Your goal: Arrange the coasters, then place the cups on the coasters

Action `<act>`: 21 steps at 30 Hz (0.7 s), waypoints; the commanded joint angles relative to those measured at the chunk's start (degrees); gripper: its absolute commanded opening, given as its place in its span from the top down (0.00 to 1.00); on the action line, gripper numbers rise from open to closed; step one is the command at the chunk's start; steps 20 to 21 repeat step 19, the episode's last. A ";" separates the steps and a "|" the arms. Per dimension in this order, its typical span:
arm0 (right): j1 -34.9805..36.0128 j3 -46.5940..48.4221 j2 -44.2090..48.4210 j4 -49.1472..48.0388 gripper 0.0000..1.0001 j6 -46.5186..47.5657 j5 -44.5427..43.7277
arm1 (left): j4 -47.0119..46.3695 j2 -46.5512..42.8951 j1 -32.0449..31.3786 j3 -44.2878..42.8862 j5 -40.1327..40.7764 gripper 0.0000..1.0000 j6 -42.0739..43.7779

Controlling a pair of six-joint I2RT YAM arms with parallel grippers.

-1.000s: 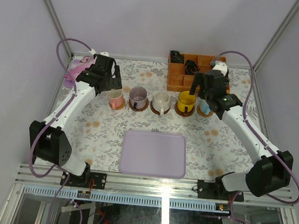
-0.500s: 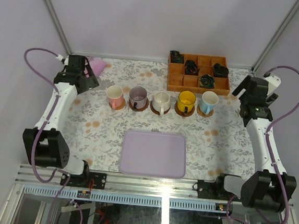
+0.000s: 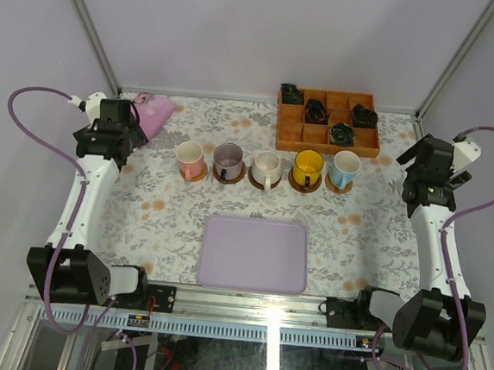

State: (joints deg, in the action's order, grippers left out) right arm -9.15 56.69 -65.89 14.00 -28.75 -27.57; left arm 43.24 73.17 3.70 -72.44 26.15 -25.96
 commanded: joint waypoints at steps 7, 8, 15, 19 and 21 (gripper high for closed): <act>-0.06 -0.36 -0.69 -3.63 0.01 -0.61 -0.12 | -2.93 -7.14 0.17 7.17 4.71 0.00 0.41; -0.08 -0.35 -0.62 -3.63 0.01 -0.43 -0.04 | -3.29 -7.48 0.21 7.51 4.78 0.00 0.34; 0.02 -1.40 2.15 -4.13 0.01 2.06 -1.37 | -6.24 -9.29 0.92 9.46 4.42 0.00 -0.05; -0.05 -2.03 3.49 -4.33 0.01 2.64 -2.10 | -8.17 -10.43 1.55 10.65 2.69 0.00 -0.48; -0.05 -2.03 3.49 -4.33 0.01 2.64 -2.10 | -8.17 -10.43 1.55 10.65 2.69 0.00 -0.48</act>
